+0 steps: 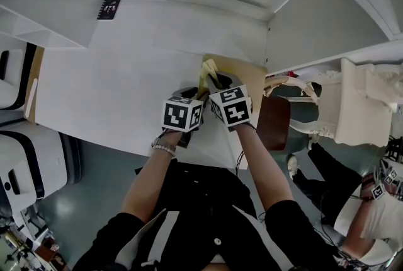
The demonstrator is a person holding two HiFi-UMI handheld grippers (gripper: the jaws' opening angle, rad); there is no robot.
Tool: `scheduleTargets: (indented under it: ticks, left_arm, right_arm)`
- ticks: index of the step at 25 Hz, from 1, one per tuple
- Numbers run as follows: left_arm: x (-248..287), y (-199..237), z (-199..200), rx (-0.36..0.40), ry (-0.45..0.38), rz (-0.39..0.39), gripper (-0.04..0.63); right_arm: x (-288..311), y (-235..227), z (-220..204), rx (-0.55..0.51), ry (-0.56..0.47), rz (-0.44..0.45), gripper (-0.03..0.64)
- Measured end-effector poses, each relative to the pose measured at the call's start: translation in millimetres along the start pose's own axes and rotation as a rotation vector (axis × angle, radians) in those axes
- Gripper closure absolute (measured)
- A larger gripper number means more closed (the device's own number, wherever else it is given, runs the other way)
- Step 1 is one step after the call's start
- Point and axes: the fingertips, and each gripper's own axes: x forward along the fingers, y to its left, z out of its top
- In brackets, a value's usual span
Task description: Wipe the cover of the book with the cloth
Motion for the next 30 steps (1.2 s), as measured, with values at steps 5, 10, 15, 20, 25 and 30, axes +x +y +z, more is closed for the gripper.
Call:
scheduleTargets:
  ticks: [5,10,15,20,25,30]
  left_arm:
    - [-0.2,0.1,-0.3,0.003,-0.001,0.002,0.451]
    - [-0.7,0.2,-0.4,0.005,-0.001,0.002,0.451]
    - [-0.3,0.0,-0.3,0.008,-0.002,0.002,0.451]
    - [0.1,-0.5,-0.2,0.007,0.000,0.002,0.451]
    - [0.0,0.4,-0.2,0.007,0.002,0.002,0.451]
    - [0.4,0.5,0.0,0.008,0.004,0.003,0.451]
  right_arm:
    - [-10.8,-20.3,-8.7,0.018,0.004,-0.049,0.580]
    - [-24.7,-44.7,-20.4,0.058,0.008,-0.100,0.580]
    - [-40.4,-68.8,-34.7,0.104,0.008,-0.154,0.580]
    - [-58.9,-92.0,-52.0,0.141,0.015,-0.205,0.580]
    - [-78.0,-111.3,-70.9,0.182,0.028,-0.260,0.580]
    - [-94.5,-124.0,-86.7,0.208,0.041,-0.303,0.580]
